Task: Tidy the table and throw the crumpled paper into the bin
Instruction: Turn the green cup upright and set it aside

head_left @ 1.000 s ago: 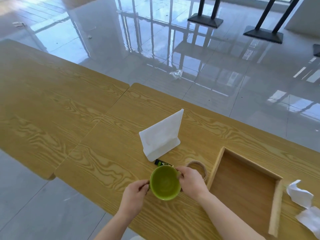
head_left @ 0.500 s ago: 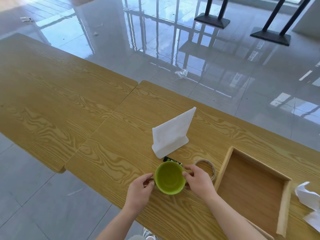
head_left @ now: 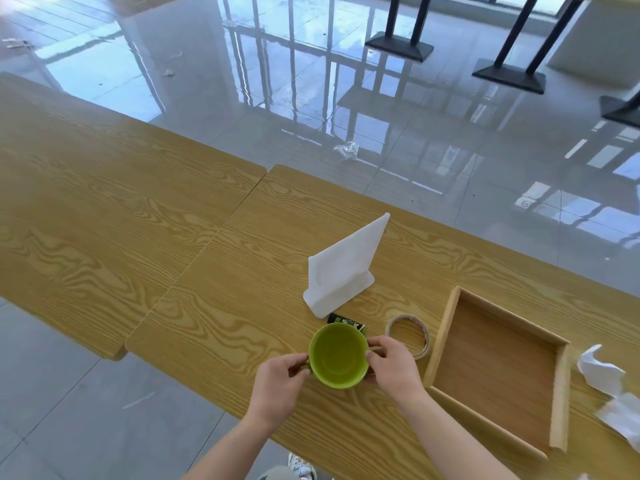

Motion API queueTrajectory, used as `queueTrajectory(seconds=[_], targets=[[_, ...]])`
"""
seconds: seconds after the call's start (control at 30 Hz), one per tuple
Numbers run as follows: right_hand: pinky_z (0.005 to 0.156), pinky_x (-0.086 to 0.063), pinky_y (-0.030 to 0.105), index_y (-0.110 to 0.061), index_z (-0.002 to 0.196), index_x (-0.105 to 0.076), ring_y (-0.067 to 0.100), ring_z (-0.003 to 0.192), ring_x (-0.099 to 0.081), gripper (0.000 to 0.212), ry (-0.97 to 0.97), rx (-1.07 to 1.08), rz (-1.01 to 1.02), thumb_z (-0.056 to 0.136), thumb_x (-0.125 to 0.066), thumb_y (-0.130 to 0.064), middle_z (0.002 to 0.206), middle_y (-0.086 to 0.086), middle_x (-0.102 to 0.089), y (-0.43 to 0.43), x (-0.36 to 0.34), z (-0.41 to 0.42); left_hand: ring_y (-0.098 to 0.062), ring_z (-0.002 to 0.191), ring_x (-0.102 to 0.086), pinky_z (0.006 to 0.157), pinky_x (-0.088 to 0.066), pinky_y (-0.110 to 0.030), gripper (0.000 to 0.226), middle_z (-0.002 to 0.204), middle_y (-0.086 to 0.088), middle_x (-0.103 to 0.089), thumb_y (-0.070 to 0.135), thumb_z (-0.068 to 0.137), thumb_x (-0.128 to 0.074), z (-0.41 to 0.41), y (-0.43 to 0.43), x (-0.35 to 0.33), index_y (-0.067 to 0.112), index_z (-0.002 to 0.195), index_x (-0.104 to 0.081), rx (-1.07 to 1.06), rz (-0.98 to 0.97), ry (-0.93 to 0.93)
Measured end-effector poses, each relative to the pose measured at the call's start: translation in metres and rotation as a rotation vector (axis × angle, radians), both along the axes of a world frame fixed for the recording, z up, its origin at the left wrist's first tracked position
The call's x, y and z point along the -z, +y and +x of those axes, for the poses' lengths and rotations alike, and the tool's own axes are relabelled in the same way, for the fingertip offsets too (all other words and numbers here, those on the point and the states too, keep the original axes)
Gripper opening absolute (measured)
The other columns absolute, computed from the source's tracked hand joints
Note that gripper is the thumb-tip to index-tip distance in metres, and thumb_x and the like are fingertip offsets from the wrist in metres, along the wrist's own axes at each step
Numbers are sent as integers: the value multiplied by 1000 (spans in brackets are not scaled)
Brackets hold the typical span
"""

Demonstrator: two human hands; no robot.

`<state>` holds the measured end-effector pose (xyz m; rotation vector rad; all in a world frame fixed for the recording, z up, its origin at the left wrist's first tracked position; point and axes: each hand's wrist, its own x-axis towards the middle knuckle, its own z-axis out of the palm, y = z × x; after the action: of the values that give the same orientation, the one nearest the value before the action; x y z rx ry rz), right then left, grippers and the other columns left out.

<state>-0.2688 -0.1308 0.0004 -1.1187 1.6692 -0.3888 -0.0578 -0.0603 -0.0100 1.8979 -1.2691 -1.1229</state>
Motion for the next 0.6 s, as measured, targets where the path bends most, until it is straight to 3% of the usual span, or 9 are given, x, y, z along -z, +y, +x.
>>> queueTrajectory(seconds=[0.13,0.27,0.37,0.43,0.6], targets=[[75,-63,41,-23,117,-67,19,91,-69,24,-20,-59,-6,96,-59,-15,104,-3,-70,-4,3,15,6,95,-64,87,-51,-18,30,99,20,-73,9,88,-68,4,12,-3,27,111,-74,-72,-8,-14],[88,-58,43,-20,125,-65,19,102,-66,32,-13,-228,-47,95,-59,-14,111,-2,-70,-5,3,41,8,92,-64,84,-51,-15,31,95,23,-73,7,86,-68,16,25,-9,28,108,-75,-213,-9,-45],[81,-53,28,-22,124,-65,10,97,-63,32,21,-334,-101,93,-60,-15,107,-9,-69,-10,0,68,-1,87,-67,82,-56,-29,29,85,22,-74,8,86,-68,33,32,-11,32,99,-76,-291,-2,-49],[77,-52,24,-23,120,-66,7,93,-63,30,15,-361,-114,92,-60,-13,98,-14,-67,-14,-4,88,-8,84,-69,81,-57,-37,27,82,15,-75,8,85,-68,47,32,-12,32,93,-77,-330,-13,-51],[86,-59,45,-17,113,-70,19,95,-69,31,-20,-388,-78,88,-57,-3,101,0,-74,-33,-10,142,-3,81,-68,79,-58,-36,23,78,25,-72,10,83,-72,88,22,-9,28,96,-77,-398,-32,-59]])
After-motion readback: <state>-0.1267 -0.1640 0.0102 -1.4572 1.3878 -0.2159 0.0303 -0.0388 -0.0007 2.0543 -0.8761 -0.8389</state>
